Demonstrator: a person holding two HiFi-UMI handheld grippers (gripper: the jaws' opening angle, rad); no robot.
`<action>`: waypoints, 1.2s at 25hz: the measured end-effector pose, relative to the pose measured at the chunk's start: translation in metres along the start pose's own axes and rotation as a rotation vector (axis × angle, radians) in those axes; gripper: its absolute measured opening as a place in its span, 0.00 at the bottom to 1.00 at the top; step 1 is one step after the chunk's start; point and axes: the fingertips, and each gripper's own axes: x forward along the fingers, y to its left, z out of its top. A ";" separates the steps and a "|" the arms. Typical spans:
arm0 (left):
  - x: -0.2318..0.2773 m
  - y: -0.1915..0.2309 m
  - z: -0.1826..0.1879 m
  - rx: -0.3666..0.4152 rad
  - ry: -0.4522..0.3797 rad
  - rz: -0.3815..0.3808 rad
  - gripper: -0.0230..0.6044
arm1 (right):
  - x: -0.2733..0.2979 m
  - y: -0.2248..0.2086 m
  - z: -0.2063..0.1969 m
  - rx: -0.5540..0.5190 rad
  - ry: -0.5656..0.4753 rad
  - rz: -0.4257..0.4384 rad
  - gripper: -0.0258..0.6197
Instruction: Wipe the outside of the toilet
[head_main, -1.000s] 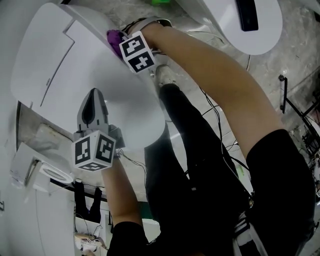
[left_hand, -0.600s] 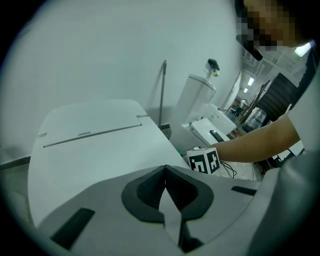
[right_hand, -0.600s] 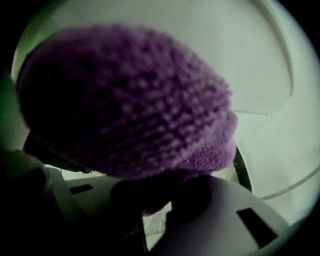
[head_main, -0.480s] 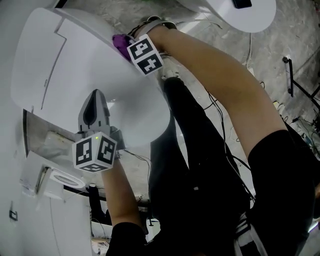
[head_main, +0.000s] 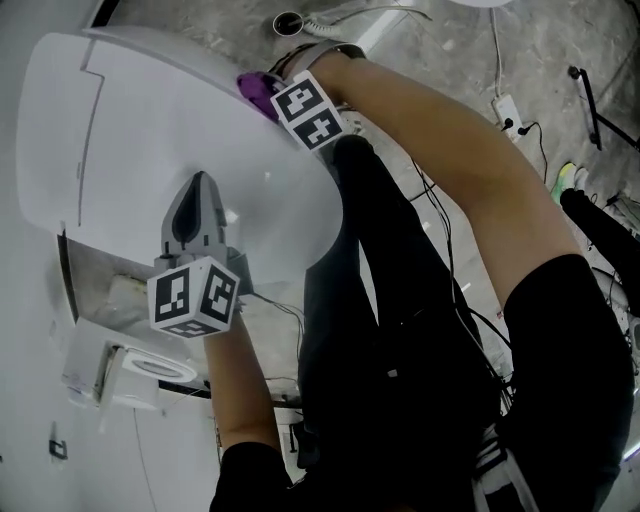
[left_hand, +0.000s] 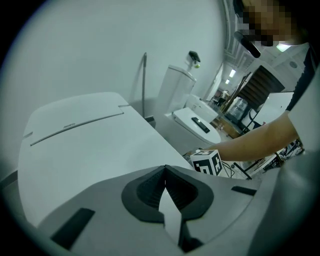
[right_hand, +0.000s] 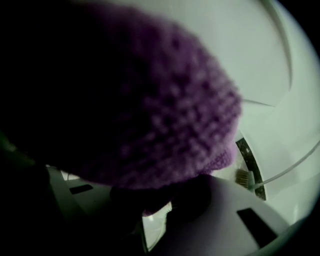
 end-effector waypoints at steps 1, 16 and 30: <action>-0.001 -0.004 -0.003 0.008 0.004 -0.008 0.05 | 0.000 0.005 0.000 0.007 0.002 -0.005 0.13; 0.000 -0.050 -0.060 0.057 0.050 -0.088 0.05 | -0.006 0.087 -0.005 0.071 -0.040 -0.025 0.13; -0.017 -0.071 -0.112 -0.004 -0.042 0.039 0.05 | -0.012 0.136 -0.006 0.099 -0.004 -0.174 0.13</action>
